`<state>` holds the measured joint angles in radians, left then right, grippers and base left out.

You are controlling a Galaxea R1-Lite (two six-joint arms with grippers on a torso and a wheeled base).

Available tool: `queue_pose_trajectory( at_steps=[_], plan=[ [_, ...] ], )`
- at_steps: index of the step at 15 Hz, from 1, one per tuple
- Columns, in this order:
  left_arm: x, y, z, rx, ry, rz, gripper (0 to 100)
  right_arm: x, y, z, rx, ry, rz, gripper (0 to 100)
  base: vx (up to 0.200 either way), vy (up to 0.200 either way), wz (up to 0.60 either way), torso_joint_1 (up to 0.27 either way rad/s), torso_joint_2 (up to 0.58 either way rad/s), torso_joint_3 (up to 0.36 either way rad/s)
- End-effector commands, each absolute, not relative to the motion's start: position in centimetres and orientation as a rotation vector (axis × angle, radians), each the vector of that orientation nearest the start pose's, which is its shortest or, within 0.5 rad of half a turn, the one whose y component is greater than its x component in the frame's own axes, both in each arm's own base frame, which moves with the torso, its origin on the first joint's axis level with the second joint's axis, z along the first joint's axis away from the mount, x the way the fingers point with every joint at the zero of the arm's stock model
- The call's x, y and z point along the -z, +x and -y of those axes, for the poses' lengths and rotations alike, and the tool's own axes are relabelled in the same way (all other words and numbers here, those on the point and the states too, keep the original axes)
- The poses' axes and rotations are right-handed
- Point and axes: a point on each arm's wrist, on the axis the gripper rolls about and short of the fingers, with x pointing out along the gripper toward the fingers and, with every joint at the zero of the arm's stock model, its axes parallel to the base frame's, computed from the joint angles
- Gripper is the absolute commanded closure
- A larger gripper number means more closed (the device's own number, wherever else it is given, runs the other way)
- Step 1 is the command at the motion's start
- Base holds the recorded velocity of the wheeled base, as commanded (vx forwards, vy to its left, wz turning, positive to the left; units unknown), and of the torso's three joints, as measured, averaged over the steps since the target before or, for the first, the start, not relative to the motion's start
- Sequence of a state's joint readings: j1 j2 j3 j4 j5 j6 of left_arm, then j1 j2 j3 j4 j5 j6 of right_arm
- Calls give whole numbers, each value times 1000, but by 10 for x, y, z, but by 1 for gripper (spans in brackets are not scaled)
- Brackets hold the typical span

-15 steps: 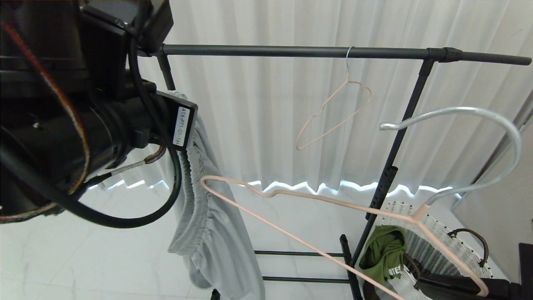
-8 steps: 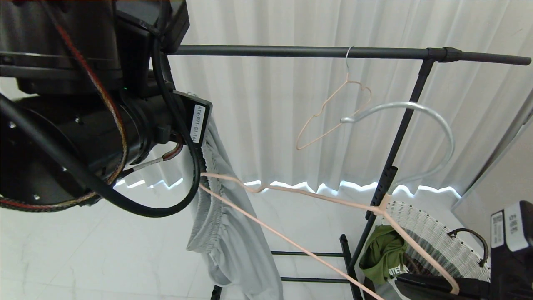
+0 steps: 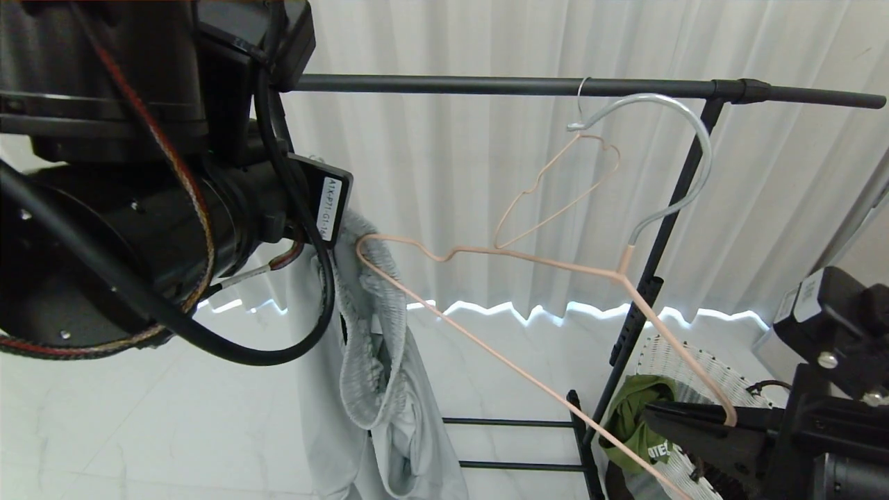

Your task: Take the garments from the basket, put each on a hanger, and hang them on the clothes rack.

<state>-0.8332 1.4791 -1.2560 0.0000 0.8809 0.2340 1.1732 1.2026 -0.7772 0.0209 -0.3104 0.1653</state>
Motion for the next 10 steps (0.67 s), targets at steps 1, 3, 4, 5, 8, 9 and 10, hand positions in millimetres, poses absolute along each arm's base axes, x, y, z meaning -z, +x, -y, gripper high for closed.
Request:
queue_pose_trajectory(
  at_steps=[1, 3, 4, 5, 8, 9, 10],
  plan=[
    [-312, 179, 179, -9, 407, -150, 100, -232, 77, -164, -814, -151, -400, 100, 0, 0, 0, 0, 0, 0],
    [-312, 174, 183, 16, 409, -145, 100, -232, 80, -174, -823, -137, -381, 100, 0, 0, 0, 0, 0, 0],
    [-311, 174, 184, 17, 411, -145, 100, -231, 80, -178, -831, -137, -379, 100, 0, 0, 0, 0, 0, 0],
    [-311, 174, 184, 19, 411, -145, 100, -230, 79, -181, -840, -140, -380, 100, 0, 0, 0, 0, 0, 0],
    [-313, 172, 183, 20, 405, -140, 100, -229, 74, -186, -869, -153, -385, 100, 0, 0, 0, 0, 0, 0],
    [-316, 171, 183, 23, 398, -133, 100, -226, 72, -186, -877, -162, -396, 100, 0, 0, 0, 0, 0, 0],
    [-317, 169, 184, 34, 396, -127, 100, -226, 72, -186, -877, -163, -397, 100, 0, 0, 0, 0, 0, 0]
  ],
)
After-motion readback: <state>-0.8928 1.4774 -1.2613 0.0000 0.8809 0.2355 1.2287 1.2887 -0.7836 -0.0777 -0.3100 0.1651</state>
